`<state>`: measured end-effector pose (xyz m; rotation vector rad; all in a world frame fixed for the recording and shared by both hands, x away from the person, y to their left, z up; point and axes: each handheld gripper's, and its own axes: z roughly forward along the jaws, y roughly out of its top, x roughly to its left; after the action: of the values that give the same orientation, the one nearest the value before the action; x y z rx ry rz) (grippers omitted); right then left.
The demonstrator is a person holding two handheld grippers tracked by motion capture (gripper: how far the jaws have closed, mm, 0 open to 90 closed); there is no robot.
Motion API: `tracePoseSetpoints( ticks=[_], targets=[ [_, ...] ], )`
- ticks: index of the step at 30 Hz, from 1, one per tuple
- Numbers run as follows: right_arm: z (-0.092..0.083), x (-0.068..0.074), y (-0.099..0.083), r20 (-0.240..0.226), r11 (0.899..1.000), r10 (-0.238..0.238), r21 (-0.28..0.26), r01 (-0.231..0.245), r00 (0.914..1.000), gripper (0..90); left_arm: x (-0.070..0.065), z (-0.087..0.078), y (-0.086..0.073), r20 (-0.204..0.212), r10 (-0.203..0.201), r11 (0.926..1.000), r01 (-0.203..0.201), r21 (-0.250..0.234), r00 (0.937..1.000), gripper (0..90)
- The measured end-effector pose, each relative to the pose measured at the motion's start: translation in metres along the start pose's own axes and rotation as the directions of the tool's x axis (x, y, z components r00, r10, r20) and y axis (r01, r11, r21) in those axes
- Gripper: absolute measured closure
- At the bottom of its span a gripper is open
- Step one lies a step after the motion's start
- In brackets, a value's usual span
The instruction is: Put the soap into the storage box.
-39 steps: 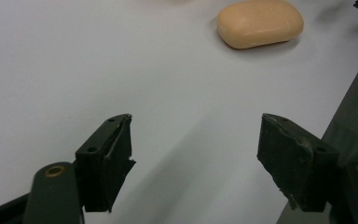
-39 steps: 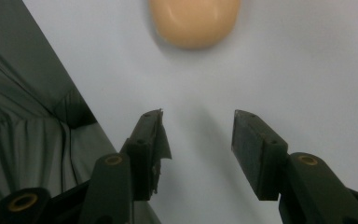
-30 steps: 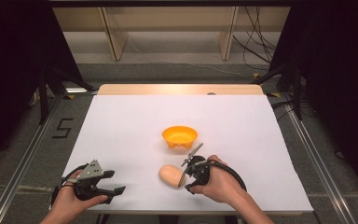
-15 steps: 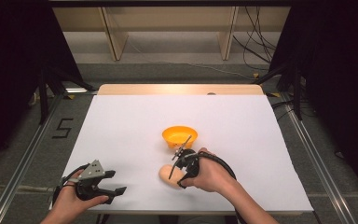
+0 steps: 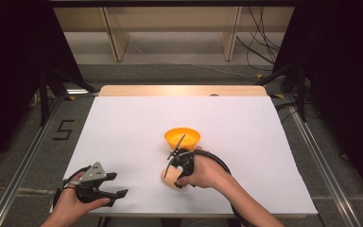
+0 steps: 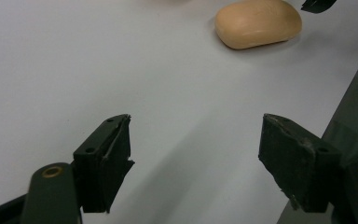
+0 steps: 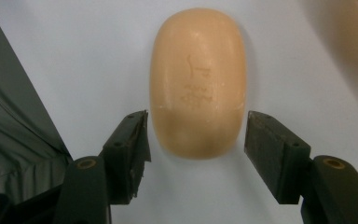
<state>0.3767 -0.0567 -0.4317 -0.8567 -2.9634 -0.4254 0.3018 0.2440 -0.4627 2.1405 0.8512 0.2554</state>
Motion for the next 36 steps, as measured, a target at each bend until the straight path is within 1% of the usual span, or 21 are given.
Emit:
tracePoseSetpoints(
  ticks=[3, 5, 7, 8, 9, 12, 14, 15, 18, 19, 20, 21, 24, 25, 27, 28, 31, 32, 33, 34, 36],
  targets=[
    [0.004, -0.004, 0.004, -0.006, 1.000, -0.031, 0.006, 0.031, 0.9995, 39.7, 0.000, -0.001, 0.000, 0.002, 0.000, 1.0000, 0.000, 0.001, 1.0000, 24.8],
    [0.005, -0.005, 0.005, -0.010, 0.999, -0.039, 0.006, 0.039, 0.9992, 39.5, 0.001, 0.000, 0.000, -0.005, 0.010, 0.9999, -0.010, -0.010, 0.9999, 24.8],
    [0.007, -0.004, 0.008, -0.006, 1.000, -0.029, 0.012, 0.029, 0.9996, 39.5, 0.002, -0.001, 0.000, -0.006, 0.024, 0.9997, -0.024, -0.002, 0.9997, 24.6],
    [0.008, -0.007, 0.009, 0.016, 0.998, -0.054, 0.023, 0.053, 0.9984, 39.5, 0.002, -0.001, 0.000, -0.006, 0.024, 0.9997, -0.024, -0.002, 0.9997, 24.6],
    [0.010, -0.006, 0.011, 0.005, 0.998, -0.063, 0.018, 0.062, 0.9980, 39.1, 0.002, -0.001, 0.000, -0.006, 0.023, 0.9997, -0.023, -0.007, 0.9997, 24.7],
    [0.011, -0.006, 0.013, 0.006, 0.998, -0.059, 0.036, 0.059, 0.9982, 38.9, 0.002, -0.001, 0.000, -0.006, 0.029, 0.9996, -0.029, 0.005, 0.9996, 24.6],
    [0.014, -0.006, 0.017, 0.012, 0.996, -0.075, 0.040, 0.075, 0.9971, 38.7, 0.002, -0.001, 0.000, -0.002, 0.016, 0.9999, -0.016, 0.000, 0.9999, 24.6],
    [0.015, -0.006, 0.018, 0.012, 0.997, -0.065, 0.040, 0.065, 0.9978, 38.3, 0.001, 0.000, -0.001, -0.003, 0.002, 1.0000, -0.002, 0.001, 1.0000, 24.6],
    [0.019, -0.005, 0.022, 0.010, 0.996, -0.062, 0.060, 0.061, 0.9980, 36.3, 0.002, -0.001, 0.000, 0.002, 0.016, 0.9999, -0.016, 0.000, 0.9999, 24.7],
    [0.020, -0.006, 0.023, 0.013, 0.996, -0.070, 0.065, 0.069, 0.9975, 35.5, 0.001, -0.001, -0.001, 0.000, -0.001, 1.0000, 0.001, -0.001, 1.0000, 24.6],
    [0.022, -0.006, 0.024, 0.015, 0.996, -0.069, 0.060, 0.068, 0.9975, 34.7, 0.002, -0.001, 0.000, -0.001, 0.002, 1.0000, -0.002, -0.003, 1.0000, 24.6],
    [0.023, -0.005, 0.027, 0.016, 0.995, -0.060, 0.079, 0.058, 0.9981, 33.8, 0.002, -0.001, 0.000, 0.001, 0.017, 0.9998, -0.017, -0.005, 0.9999, 24.7],
    [0.025, -0.004, 0.028, 0.012, 0.996, -0.038, 0.087, 0.037, 0.9992, 33.2, 0.002, -0.001, 0.000, 0.004, 0.017, 0.9999, -0.017, -0.003, 0.9999, 24.7],
    [0.026, -0.005, 0.030, 0.013, 0.994, -0.067, 0.082, 0.066, 0.9977, 33.0, 0.002, -0.001, 0.000, 0.005, 0.015, 0.9999, -0.015, -0.002, 0.9999, 24.6],
    [0.029, -0.005, 0.031, 0.001, 0.995, -0.057, 0.086, 0.056, 0.9984, 32.9, 0.003, -0.001, 0.000, 0.005, 0.015, 0.9999, -0.015, -0.003, 0.9999, 24.7],
    [0.030, -0.006, 0.032, 0.003, 0.994, -0.071, 0.083, 0.070, 0.9975, 33.0, 0.003, -0.001, 0.000, 0.006, 0.014, 0.9999, -0.014, -0.003, 0.9999, 24.7],
    [0.033, -0.004, 0.033, -0.002, 0.994, -0.051, 0.102, 0.051, 0.9987, 32.9, 0.003, -0.002, 0.000, 0.006, 0.015, 0.9999, -0.015, -0.002, 0.9999, 24.7],
    [0.034, -0.005, 0.034, 0.005, 0.993, -0.072, 0.096, 0.071, 0.9974, 32.8, 0.003, -0.001, 0.000, 0.007, 0.015, 0.9999, -0.015, -0.002, 0.9999, 24.7],
    [0.035, -0.003, 0.034, -0.002, 0.992, -0.045, 0.114, 0.045, 0.9990, 32.5, 0.002, -0.001, 0.000, 0.009, 0.014, 0.9999, -0.014, -0.001, 0.9999, 24.7],
    [0.035, -0.003, 0.034, -0.002, 0.992, -0.045, 0.114, 0.045, 0.9990, 32.5, 0.002, -0.001, 0.000, 0.009, 0.014, 0.9999, -0.014, -0.001, 0.9999, 24.7],
    [0.038, -0.005, 0.035, -0.004, 0.992, -0.072, 0.106, 0.072, 0.9974, 32.5, 0.002, -0.001, 0.000, 0.008, 0.009, 1.0000, -0.009, -0.002, 0.9999, 24.7]
  ],
)
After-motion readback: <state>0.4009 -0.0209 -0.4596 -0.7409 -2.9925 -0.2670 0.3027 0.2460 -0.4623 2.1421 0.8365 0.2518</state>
